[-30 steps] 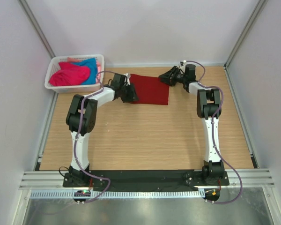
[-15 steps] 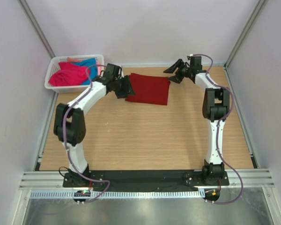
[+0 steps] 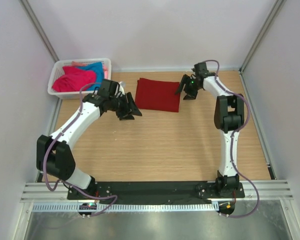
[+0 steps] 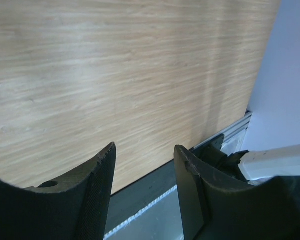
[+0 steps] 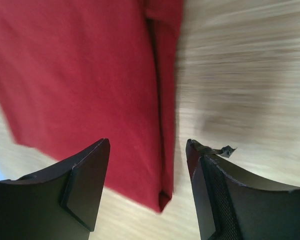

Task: Fold and stack the t-shirts
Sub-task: Neatly place the folded tshirt to the corner

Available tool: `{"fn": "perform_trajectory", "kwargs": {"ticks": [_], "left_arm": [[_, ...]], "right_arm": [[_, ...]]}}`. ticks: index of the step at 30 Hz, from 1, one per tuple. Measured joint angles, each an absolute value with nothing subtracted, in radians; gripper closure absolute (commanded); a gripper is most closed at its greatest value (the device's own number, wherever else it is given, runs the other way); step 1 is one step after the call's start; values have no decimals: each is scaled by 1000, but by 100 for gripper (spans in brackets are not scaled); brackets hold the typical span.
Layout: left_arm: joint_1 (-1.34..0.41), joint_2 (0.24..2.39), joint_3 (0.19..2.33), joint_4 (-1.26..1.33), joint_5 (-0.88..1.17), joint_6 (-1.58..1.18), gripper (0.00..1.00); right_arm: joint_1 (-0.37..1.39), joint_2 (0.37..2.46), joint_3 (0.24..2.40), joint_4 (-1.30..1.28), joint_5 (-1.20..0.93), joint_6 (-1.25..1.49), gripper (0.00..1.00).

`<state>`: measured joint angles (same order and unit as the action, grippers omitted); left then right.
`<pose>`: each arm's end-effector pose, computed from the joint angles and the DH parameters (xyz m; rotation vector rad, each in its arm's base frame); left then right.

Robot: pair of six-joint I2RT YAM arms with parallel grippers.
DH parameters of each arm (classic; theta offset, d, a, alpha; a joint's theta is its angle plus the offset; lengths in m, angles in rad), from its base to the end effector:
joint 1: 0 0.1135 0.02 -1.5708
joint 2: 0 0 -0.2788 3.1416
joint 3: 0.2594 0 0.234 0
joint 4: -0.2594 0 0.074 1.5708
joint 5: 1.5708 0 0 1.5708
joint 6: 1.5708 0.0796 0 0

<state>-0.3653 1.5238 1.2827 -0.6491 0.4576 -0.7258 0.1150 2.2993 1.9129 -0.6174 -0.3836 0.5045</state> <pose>0.2979 -0.1516 0.2833 -0.2565 2.6092 -1.0002 0.5103 0.0889 0.1672 0.3625 2.6056 0.7190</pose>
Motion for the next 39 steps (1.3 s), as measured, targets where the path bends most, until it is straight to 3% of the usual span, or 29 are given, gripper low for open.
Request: {"fn": "perform_trajectory", "kwargs": {"ticks": [5,9,20,25,33,39], "left_arm": [[-366,1509,1256,-681,471,-714,48],[-365,1516,1294,-712,470,-700,49],[-366,1580,1374,-723,455,-703,51],[-378,1591,1364,-715,451,-730,52],[-395,1592,1363,-708,436,-761,52],[-395,1608,1368,-711,426,-776,52]], "right_arm": [[206,2346,1940,-639,-283,457,32],[240,2345,1941,-644,-192,438,41],[170,2323,1895,-621,-80,387,99],[60,2333,1932,-631,-76,373,99],[-99,2490,2218,-746,-19,329,99],[-200,2514,2263,-797,5,334,99]]}}
